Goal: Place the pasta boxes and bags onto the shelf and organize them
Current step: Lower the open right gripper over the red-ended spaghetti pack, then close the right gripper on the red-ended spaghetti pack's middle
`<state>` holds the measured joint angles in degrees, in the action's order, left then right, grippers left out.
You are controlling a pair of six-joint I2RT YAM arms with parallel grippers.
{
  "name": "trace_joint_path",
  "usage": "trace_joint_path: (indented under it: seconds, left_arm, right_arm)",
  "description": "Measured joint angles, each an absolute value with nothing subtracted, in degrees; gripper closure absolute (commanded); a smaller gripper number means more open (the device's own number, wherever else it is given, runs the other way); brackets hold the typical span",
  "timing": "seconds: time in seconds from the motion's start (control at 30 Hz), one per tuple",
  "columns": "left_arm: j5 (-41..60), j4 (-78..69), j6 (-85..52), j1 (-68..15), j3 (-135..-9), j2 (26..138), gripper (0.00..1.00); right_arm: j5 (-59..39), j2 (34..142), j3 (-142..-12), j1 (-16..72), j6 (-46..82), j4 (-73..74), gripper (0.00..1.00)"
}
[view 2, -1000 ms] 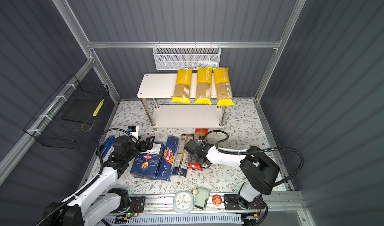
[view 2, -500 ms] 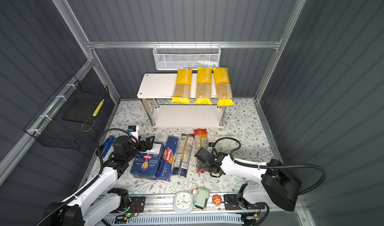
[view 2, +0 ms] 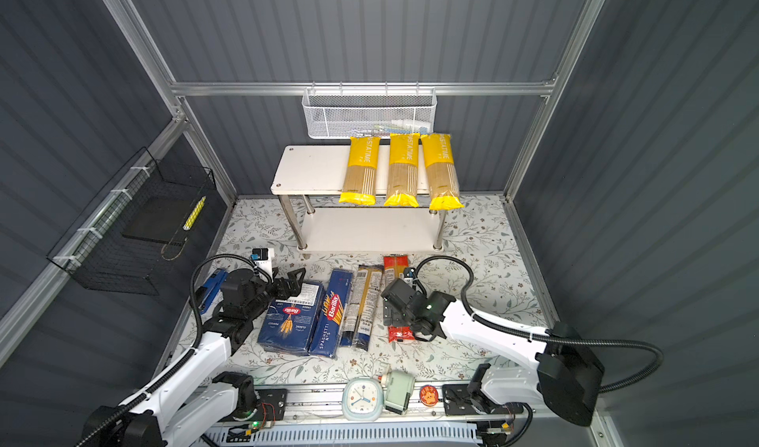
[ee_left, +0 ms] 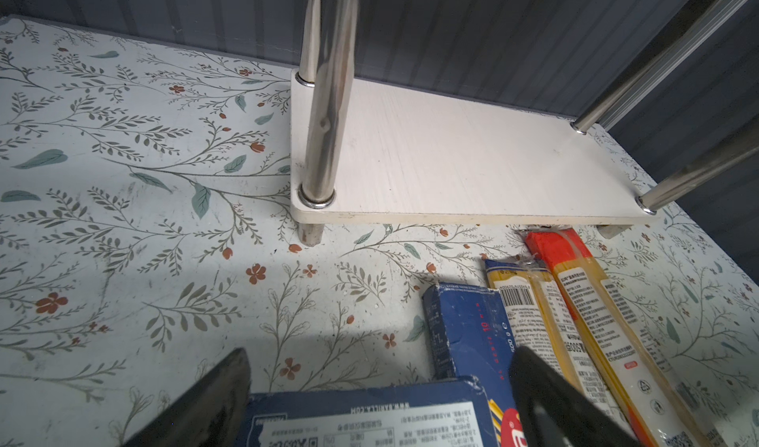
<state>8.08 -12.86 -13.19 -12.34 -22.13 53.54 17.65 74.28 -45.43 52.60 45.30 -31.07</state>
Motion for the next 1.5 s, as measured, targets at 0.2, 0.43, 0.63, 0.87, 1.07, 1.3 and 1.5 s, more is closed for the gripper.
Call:
trace_joint_path:
  seconds: [0.2, 0.43, 0.63, 0.87, 1.07, 1.3, 1.5]
  left_arm:
    - [9.1, -12.9, -13.4, -12.3, -22.1, 53.8, 0.01]
    - [9.0, -12.8, -13.4, -12.3, -22.1, 52.2, 0.01]
    - [9.0, -12.8, -13.4, -12.3, -22.1, 52.1, 0.01]
    - [9.0, -12.8, -13.4, -12.3, -22.1, 52.8, 0.01]
    - [9.0, -12.8, -13.4, -12.3, -22.1, 53.4, 0.01]
    - [9.0, -12.9, -13.4, -12.3, -22.1, 54.1, 0.01]
    - [8.8, -12.8, -13.4, -12.3, -22.1, 53.6, 0.01]
  right_arm:
    - [17.5, 82.7, -48.2, 52.3, 42.1, -30.3, 0.01]
    - [16.1, 88.3, -50.9, 50.9, 40.0, -30.0, 0.01]
    - [15.7, 92.1, -51.8, 50.0, 39.5, -30.1, 0.01]
    - [15.0, 92.4, -51.4, 47.7, 39.4, -28.8, 0.01]
    - [13.6, 93.3, -50.7, 46.2, 38.7, -26.5, 0.01]
    - [11.8, 94.4, -49.9, 45.7, 38.4, -23.5, 0.01]
    - [12.2, 95.4, -50.5, 45.7, 38.0, -22.4, 0.01]
